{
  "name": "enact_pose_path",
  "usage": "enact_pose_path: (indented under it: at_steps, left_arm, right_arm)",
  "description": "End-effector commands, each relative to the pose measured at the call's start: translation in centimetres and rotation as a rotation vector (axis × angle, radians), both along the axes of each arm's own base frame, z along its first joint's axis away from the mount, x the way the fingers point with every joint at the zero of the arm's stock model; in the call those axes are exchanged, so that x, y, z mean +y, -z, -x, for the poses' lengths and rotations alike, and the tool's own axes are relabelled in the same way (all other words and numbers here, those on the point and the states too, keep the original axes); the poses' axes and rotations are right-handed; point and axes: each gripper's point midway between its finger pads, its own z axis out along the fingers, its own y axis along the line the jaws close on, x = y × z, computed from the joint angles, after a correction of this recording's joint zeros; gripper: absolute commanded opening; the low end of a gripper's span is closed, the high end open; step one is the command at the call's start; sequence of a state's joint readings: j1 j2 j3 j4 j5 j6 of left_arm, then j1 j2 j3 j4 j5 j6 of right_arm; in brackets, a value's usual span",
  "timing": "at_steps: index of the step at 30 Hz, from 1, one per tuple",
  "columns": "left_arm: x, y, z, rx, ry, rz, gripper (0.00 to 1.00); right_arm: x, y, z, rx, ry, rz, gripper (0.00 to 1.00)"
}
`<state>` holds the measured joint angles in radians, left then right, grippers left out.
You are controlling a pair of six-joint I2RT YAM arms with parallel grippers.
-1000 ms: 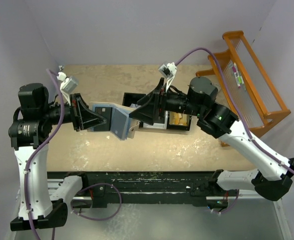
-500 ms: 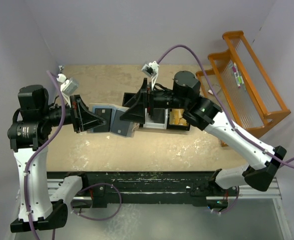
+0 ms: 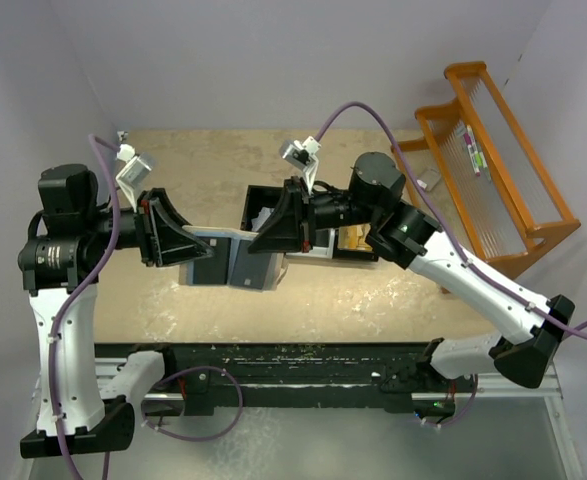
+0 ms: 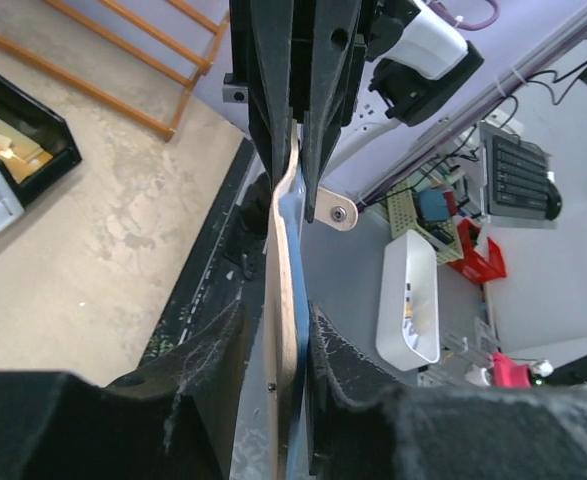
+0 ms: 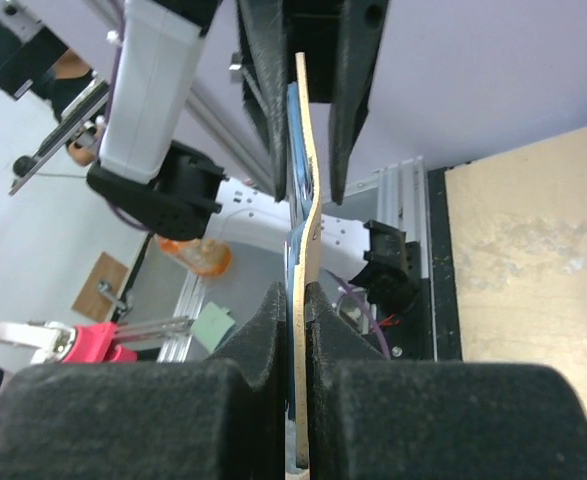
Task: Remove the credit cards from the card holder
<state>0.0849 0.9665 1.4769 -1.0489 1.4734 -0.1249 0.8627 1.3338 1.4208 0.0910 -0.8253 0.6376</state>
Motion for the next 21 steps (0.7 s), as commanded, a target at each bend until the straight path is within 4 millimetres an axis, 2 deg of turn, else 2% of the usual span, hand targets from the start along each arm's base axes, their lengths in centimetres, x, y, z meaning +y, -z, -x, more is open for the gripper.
enact_pose_path:
  at_steps: [1,9,15,17,21]
  left_arm:
    - [-0.1,-0.9,0.9,-0.001,0.08,0.049,0.34]
    - [-0.2,-0.7,2.0,-0.017,0.098,0.058,0.4]
    - [-0.2,-1.0,3.2,-0.031,0.132,0.075,0.52]
    - [-0.2,-1.1,3.4,-0.036,0.143,0.08,0.48]
    - [-0.2,-1.2,3.7,-0.027,0.165,0.093,0.26]
  right_arm:
    - [-1.7,-3.1,2.8,-0.07,-0.102,-0.104,0.0]
    - [-1.5,-3.4,2.3,-0.042,-0.072,-0.113,0.0]
    - [-1.3,-3.4,1.6,-0.031,-0.028,-0.106,0.0]
    - [-1.3,-3.3,1.5,-0.029,-0.025,-0.103,0.0]
    - [-1.3,-3.1,1.5,-0.03,-0.022,-0.093,0.0]
